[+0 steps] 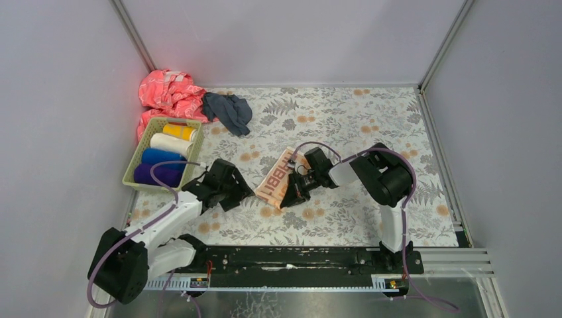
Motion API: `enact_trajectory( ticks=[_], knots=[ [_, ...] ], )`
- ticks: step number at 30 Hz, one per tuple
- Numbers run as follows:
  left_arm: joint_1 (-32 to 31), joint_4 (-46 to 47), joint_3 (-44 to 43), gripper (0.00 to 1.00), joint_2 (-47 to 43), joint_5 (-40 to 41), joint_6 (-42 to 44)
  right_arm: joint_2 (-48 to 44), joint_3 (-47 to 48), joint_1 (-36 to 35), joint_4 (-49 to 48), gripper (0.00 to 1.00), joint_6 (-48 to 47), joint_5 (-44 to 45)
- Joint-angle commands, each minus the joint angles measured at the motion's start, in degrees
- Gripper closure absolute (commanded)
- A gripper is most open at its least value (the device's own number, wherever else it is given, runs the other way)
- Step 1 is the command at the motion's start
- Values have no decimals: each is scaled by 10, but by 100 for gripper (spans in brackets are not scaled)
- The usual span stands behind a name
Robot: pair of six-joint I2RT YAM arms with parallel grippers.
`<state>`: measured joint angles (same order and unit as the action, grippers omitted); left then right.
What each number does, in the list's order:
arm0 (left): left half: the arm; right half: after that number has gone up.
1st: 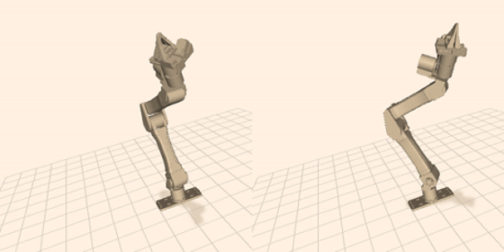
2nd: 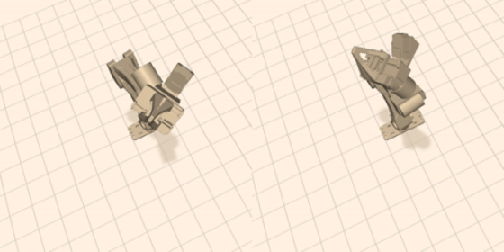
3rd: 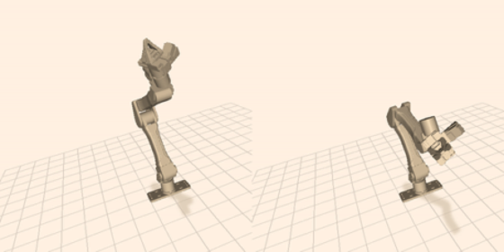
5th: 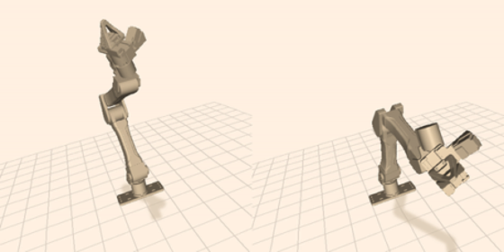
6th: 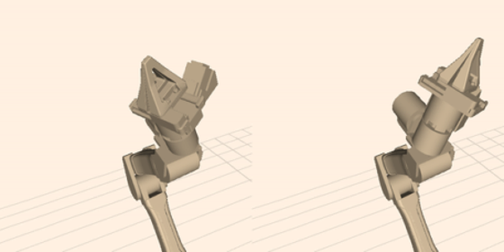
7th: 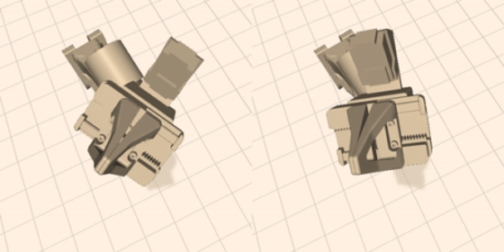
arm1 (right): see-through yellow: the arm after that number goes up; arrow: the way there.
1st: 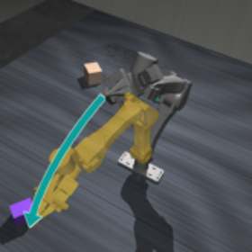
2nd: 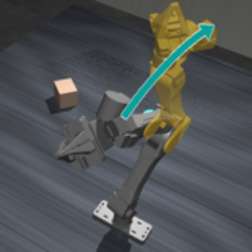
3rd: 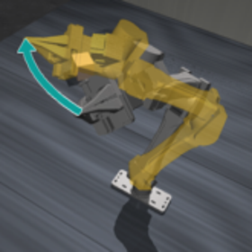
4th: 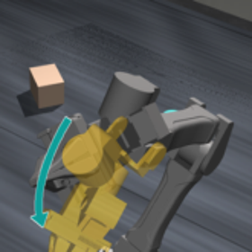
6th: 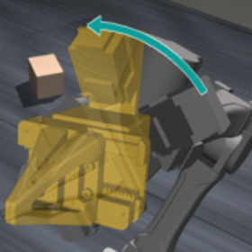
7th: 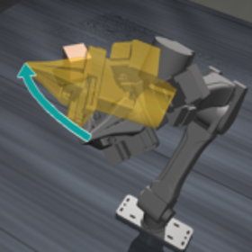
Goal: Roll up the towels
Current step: Roll the towel at the center of the board.
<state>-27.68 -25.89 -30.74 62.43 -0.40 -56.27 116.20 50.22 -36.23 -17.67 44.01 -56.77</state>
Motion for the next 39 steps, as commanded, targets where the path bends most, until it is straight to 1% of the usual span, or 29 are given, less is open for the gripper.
enact_trajectory(
  ticks=[1, 3, 7, 11, 20, 22, 25, 28, 33, 36, 39],
  knots=[
    [2, -18, 7, 36, -15, -28, -5, 15, -4, 6, 0, 100, 7, 13],
    [2, 6, 9, 35, 0, -55, -1, 15, -5, 6, 2, 100, 5, 13],
    [-1, 54, 4, 35, 34, -83, 2, 17, -6, 7, 4, 100, 2, 14],
    [-2, 76, -17, 35, 70, -86, 8, 16, -5, 6, 9, 100, 0, 16],
    [-2, 124, -29, 41, 137, -80, 7, 10, 2, 6, 34, 98, -18, 26],
    [-2, 127, -31, 41, 146, -73, 8, 10, 5, 6, 40, 97, -22, 27],
    [-2, 127, -31, 41, 159, -60, 7, 5, 10, 7, 53, 94, -32, 35],
    [-2, 124, -28, 42, 174, -49, 5, -10, 17, 6, 85, 89, -53, 47],
    [-2, 131, -12, 47, 203, -43, 5, -67, 31, 5, 154, 74, -99, 90],
    [-2, 145, -1, 49, 219, -43, 4, -114, 47, 1, 211, 64, -142, 140],
    [-2, 151, 3, 50, 234, -45, 5, -150, 61, -9, 257, 56, -172, 191]
  ],
)
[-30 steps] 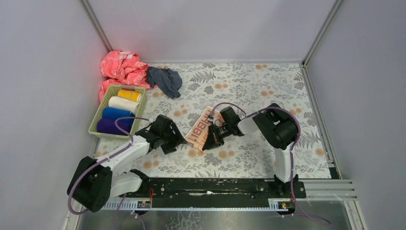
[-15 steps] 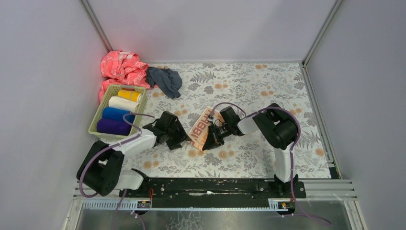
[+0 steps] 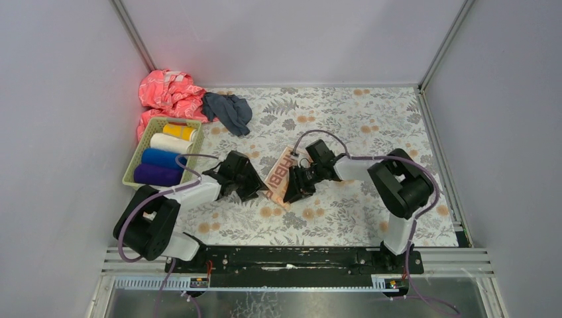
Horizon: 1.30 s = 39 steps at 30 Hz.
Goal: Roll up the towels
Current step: Roll the towel at the center of the board.
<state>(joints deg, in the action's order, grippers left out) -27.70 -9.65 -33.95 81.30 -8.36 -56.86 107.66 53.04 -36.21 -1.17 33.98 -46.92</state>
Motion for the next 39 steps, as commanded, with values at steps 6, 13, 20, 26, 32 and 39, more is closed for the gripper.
enact_trajectory(
  ticks=[6, 13, 20, 26, 32, 39],
  knots=[
    [-2, -11, 32, 51, 64, 34, 18, -133, 60, -76, 127, 54, -137, 174],
    [-2, -11, 35, 50, 67, 33, 21, -90, 93, -135, 103, 54, -158, 180],
    [-2, -19, 35, 50, 62, 39, 25, -50, 118, -135, 136, 54, -199, 229],
    [-2, -24, 35, 50, 58, 42, 27, -47, 126, -135, 171, 54, -226, 281],
    [-2, -27, 32, 50, 59, 44, 30, -57, 129, -135, 190, 53, -247, 322],
    [-2, -27, 29, 50, 64, 44, 32, -75, 135, -142, 203, 53, -268, 333]
  ],
)
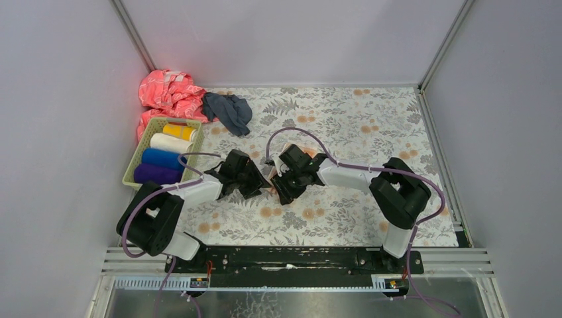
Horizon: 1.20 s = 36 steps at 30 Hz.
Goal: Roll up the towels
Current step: Roll the towel at the center of the board.
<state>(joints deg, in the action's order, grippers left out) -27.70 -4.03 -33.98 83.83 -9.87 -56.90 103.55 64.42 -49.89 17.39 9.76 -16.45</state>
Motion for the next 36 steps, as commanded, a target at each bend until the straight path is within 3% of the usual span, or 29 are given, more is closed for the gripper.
enact_trajectory(
  ticks=[1, 19, 30, 33, 36],
  knots=[
    [-2, -83, 29, 50, 39, 60, 32, -39, 21, -7, 18, 53, -29, 31],
    [-1, -86, -6, 50, 88, 57, 47, -1, 15, -16, 16, 52, -110, 90],
    [3, -99, -18, 50, 103, 62, 65, 49, 7, -55, 27, 50, -139, 246],
    [7, -100, -17, 50, 102, 59, 67, 67, 5, -63, 36, 55, -138, 277],
    [8, -100, -13, 50, 86, 57, 63, 80, 7, -69, 46, 67, -129, 270]
  ],
)
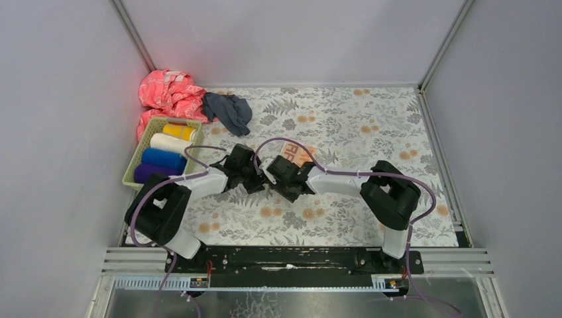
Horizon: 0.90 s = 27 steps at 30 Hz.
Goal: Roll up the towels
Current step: Roll the towel at the center of the board.
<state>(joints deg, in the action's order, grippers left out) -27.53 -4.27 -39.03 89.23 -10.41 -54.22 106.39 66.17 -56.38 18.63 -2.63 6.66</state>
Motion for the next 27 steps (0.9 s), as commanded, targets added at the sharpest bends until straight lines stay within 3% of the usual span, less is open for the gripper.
enact_trajectory(
  ticks=[1, 6, 10, 11, 15, 21, 27],
  knots=[
    [6, -98, 39, 50, 26, 60, 36, 52, -9, -5, 34, 74, -1, 22],
    [7, -111, 52, 45, -13, 65, 31, 32, 5, -4, 30, 100, 31, -119],
    [7, -132, 62, 39, -68, 78, 18, 32, 33, 0, 23, 100, 79, -256],
    [6, -159, 67, 35, -124, 91, 6, 32, 31, 18, -17, 100, 133, -347],
    [7, -205, 74, 32, -201, 105, -10, 26, -9, 61, -116, 100, 235, -462],
    [6, -243, 84, 30, -275, 91, -29, 57, -53, 124, -223, 100, 347, -574],
    [6, -210, 80, 30, -267, 67, -34, 96, -69, 148, -283, 100, 404, -630]
  ],
)
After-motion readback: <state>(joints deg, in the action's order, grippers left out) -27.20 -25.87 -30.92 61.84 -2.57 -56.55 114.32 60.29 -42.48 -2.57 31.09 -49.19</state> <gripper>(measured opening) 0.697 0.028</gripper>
